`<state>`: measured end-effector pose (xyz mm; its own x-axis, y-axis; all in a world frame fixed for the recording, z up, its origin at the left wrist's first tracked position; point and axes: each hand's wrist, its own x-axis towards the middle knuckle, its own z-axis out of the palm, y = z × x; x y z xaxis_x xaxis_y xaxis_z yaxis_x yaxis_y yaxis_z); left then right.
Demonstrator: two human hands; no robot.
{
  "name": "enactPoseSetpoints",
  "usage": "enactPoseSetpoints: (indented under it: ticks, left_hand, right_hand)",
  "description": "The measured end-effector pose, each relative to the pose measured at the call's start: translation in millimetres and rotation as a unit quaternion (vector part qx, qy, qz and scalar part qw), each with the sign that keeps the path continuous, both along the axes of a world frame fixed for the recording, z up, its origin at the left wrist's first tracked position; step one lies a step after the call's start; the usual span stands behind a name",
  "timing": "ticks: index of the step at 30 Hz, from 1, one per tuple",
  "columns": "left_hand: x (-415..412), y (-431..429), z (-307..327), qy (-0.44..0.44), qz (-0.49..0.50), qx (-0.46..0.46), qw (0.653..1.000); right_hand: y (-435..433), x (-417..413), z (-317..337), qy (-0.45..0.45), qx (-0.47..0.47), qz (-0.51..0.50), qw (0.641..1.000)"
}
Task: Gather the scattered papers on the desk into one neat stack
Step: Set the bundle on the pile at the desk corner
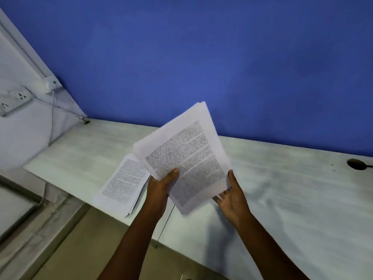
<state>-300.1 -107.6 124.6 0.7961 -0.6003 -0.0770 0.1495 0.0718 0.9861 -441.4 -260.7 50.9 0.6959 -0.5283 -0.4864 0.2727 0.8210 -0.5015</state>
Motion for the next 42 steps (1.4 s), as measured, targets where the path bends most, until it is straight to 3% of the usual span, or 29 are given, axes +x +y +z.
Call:
enactPoseSetpoints:
  ticks: [5,9,12,16,20,23,27,33,37,39,42]
  left_hand:
    - [-4,13,-3,-0.001,0.059,0.030,0.998]
    - [1,26,3,0.019,0.036,0.000,0.999]
    - [-1,31,-1,-0.003,0.040,0.044,0.998]
    - [5,40,-7,-0.007,0.088,0.099,0.991]
    - [36,63,-3,-0.026,0.061,0.151,0.986]
    - [65,81,-5,-0.054,0.040,0.163,0.984]
    - [104,99,-19,-0.033,0.017,0.156,0.987]
    - [201,152,-53,0.065,-0.067,0.165,0.982]
    - [255,189,-83,0.024,-0.111,0.232,0.966]
    - [281,198,-95,-0.002,-0.081,0.250,0.965]
    - [312,208,-107,-0.045,-0.064,0.284,0.956]
  right_hand:
    - [5,6,11,0.000,0.009,-0.027,1.000]
    - [15,17,10,-0.019,0.039,-0.033,0.998]
    - [26,31,14,-0.022,0.032,-0.029,0.999]
    - [27,37,18,0.078,-0.034,-0.038,0.996]
    - [20,38,11,0.225,-0.246,-0.043,0.942]
    - [32,54,19,0.184,-0.339,0.048,0.922]
    - [65,100,19,0.133,-0.365,0.156,0.908]
    - [129,186,-1,0.206,-0.342,0.092,0.912]
    - [174,233,-17,0.258,-0.326,0.036,0.909]
    - [192,250,-23,0.289,-0.336,0.069,0.894]
    - [207,267,-39,0.361,-0.360,0.174,0.843]
